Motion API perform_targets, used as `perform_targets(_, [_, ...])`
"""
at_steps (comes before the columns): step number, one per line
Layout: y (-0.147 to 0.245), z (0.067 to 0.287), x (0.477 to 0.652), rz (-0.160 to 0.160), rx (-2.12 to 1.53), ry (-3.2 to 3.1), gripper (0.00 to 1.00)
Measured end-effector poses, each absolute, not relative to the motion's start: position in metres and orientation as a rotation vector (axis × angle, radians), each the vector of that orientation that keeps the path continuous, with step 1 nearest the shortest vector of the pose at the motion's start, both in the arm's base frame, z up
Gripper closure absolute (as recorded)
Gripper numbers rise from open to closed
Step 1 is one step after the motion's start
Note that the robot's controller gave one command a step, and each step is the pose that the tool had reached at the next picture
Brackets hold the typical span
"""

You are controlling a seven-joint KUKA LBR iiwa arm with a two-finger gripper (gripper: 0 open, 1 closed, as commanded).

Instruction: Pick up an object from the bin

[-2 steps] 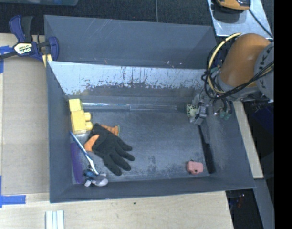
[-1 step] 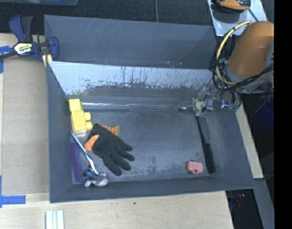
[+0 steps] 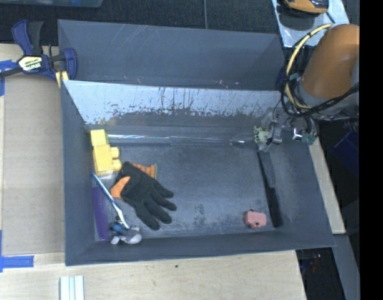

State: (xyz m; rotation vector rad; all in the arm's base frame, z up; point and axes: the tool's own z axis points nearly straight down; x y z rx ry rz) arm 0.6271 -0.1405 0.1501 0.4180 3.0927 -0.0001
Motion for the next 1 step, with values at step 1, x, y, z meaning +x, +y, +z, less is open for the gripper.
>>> perform_targets(1, [-0.1406,0.1629,0.6272,0.0,0.417,3.091,1.0])
